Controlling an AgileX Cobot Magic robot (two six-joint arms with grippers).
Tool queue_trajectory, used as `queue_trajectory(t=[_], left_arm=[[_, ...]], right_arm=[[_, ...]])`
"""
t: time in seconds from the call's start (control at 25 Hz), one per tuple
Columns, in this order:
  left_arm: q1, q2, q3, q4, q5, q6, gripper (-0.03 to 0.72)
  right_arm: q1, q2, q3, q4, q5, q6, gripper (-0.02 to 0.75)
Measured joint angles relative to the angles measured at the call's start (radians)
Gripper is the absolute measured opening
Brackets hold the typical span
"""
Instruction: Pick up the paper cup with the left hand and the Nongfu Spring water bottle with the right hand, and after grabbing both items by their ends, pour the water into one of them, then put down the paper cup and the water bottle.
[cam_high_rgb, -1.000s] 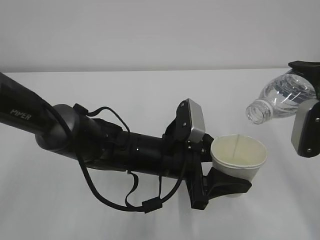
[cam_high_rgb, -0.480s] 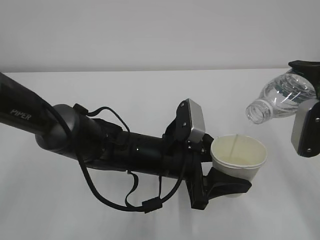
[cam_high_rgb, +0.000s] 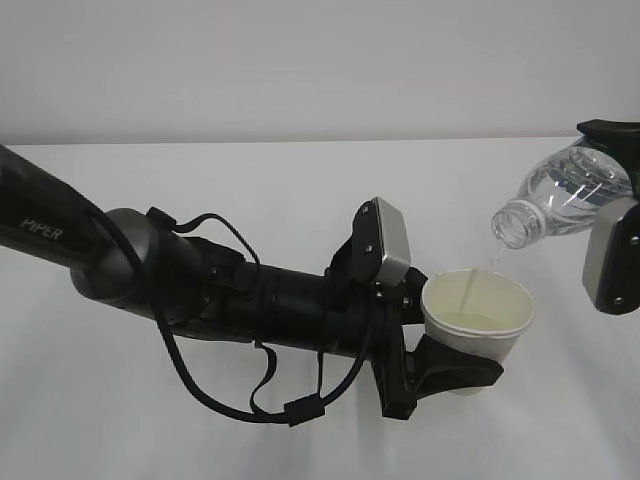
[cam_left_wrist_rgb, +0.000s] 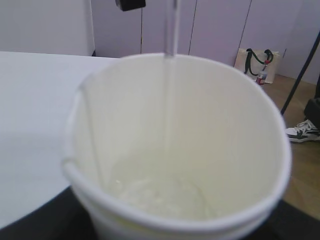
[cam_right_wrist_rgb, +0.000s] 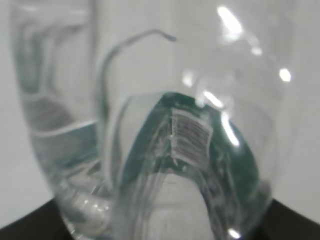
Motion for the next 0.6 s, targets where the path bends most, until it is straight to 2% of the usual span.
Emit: queue_trajectory(t=[0.6], left_arm=[[0.0, 0.0, 0.0, 0.003, 0.0, 0.0, 0.463]], right_arm=[[0.0, 0.0, 0.0, 0.0, -0.002, -0.002, 0.435]])
